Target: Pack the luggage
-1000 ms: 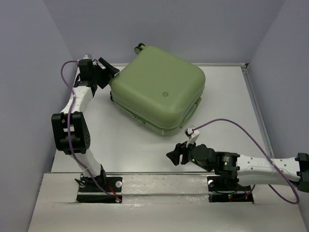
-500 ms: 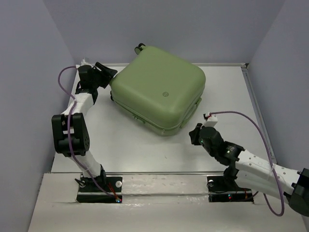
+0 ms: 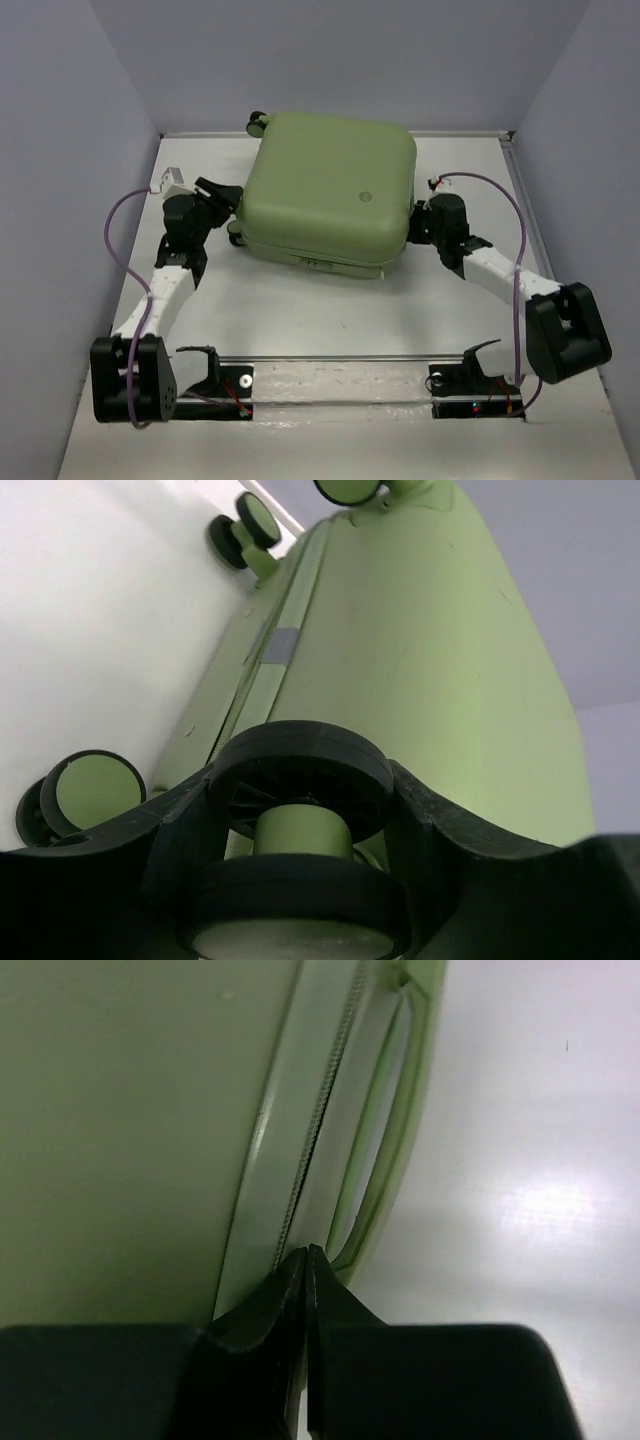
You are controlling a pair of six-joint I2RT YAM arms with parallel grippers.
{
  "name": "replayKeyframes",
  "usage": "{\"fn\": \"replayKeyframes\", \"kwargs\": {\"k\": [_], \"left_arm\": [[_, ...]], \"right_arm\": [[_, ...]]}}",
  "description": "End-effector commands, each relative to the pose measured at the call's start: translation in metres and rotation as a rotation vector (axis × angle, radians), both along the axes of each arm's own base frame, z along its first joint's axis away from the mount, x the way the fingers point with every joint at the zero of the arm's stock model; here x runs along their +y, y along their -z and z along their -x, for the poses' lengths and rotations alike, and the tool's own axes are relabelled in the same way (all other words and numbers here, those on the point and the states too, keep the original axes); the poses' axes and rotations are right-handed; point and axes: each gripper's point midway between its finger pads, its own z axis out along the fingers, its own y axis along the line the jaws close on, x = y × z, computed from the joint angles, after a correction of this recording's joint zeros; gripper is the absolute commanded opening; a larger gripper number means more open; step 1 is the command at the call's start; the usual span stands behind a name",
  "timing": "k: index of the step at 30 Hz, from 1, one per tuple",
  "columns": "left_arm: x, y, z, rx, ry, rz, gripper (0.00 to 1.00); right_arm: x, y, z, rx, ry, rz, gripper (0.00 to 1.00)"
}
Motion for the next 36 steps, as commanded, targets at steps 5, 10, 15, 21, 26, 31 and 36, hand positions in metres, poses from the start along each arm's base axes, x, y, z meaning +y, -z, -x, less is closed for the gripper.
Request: {"fn": "replayKeyframes", "kwargs": {"k": [5, 10, 15, 21, 26, 31, 36], "left_arm": [[-0.042, 0.004, 0.076, -0.016, 0.201, -0.036, 0.06], [-0.041, -0.029, 0.076, -0.081, 0.206, -0.058, 0.06], [-0.045, -0.041, 0.074, -0.102, 0.223, -0.054, 0.06], [-0.048, -0.04, 0.078, -0.105, 0.244, -0.042, 0.06], [-0.049, -0.037, 0.08, -0.1, 0.25, -0.041, 0.06], [-0.05, -0.04, 0.08, -0.108, 0.255, -0.043, 0.06], [-0.051, -0.041, 0.08, -0.109, 0.262, -0.048, 0.06]], "right_arm": [[0.024, -0.122, -0.057, -0.236, -0.158, -0.095, 0.47], [-0.015, -0.053, 0.016, -0.106, -0.019, -0.082, 0.59], [0.009, -0.029, 0.081, -0.147, -0.217, -0.222, 0.21], [0.025, -0.045, 0.092, -0.251, -0.341, -0.261, 0.49], [0.018, -0.04, 0.072, -0.278, -0.301, -0.186, 0.53], [0.006, -0.029, 0.042, -0.293, -0.213, -0.1, 0.54], [0.015, -0.036, 0.029, -0.356, -0.259, -0.09, 0.51]]}}
